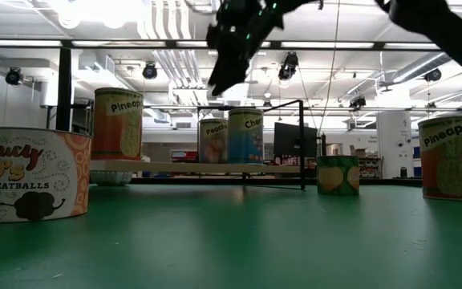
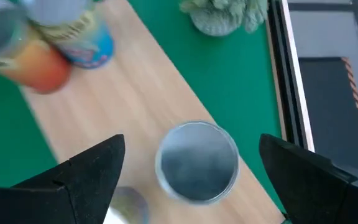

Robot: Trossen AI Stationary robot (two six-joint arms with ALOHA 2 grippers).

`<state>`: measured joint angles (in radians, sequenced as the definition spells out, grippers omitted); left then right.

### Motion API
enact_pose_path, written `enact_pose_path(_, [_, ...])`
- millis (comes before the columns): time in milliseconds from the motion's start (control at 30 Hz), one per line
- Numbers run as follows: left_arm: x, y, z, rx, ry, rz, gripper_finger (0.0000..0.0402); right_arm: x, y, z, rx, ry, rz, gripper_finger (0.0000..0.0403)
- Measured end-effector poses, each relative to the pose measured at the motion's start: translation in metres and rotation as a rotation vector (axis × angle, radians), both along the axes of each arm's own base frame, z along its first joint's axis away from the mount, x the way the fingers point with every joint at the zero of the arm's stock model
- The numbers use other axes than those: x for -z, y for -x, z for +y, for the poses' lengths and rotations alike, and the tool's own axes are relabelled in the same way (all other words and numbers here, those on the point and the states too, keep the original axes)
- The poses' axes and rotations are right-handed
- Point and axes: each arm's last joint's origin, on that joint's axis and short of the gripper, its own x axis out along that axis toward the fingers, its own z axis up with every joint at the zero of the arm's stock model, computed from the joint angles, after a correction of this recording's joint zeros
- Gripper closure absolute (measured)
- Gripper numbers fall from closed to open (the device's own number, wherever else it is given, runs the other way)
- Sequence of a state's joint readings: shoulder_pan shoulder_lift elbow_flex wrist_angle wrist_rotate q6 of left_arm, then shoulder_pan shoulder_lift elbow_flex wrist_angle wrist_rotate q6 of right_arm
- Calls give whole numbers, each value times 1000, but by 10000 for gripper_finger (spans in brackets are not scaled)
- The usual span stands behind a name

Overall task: Pick and place cans onto a shelf
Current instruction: Put the canned pineapple on the shelf

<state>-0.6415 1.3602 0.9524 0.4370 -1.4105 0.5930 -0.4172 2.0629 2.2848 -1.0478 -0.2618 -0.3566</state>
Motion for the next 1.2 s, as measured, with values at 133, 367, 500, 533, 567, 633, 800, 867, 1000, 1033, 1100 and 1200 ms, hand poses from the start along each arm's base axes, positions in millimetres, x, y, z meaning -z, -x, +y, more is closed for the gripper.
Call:
enact_pose_path(133, [0,0,0,1,8,-8,33,-32,23,26,-29,-12,5,44])
enact_pose_path(367, [3,-4,-4,135,27,-24,33,-67,65,104,-191,-113,-22,44])
enact_pose_path(500, [3,-6,-6,201,59,-50,33,-61,90,157,-304,-132,-105,44])
enact_pose_path(533, [2,-6,-6,204,73,-62,33,-57,96,169,-329,-139,-136,44])
enact_pose_path(567, [1,-6,-6,206,90,-76,33,-53,103,181,-351,-147,-171,44])
enact_pose_path(633, [-1,-6,-7,216,132,-111,33,-40,118,202,-380,-131,-220,44])
enact_pose_path(800, [1,-8,-10,330,275,-182,33,-5,153,236,-352,1,-308,44])
enact_pose_path(867, [7,-10,-13,405,384,-204,35,8,165,242,-349,26,-354,44])
enact_pose_path(1000, [36,-22,-31,515,666,-208,44,28,186,244,-367,20,-444,44])
enact_pose_path(1033, [45,-25,-37,539,748,-200,46,31,190,243,-368,19,-462,44])
enact_pose_path(1100, [57,-30,-51,569,930,-156,51,36,198,241,-371,27,-495,44])
enact_pose_path(1200, [54,-35,-68,497,1248,-32,57,37,208,238,-374,37,-527,44])
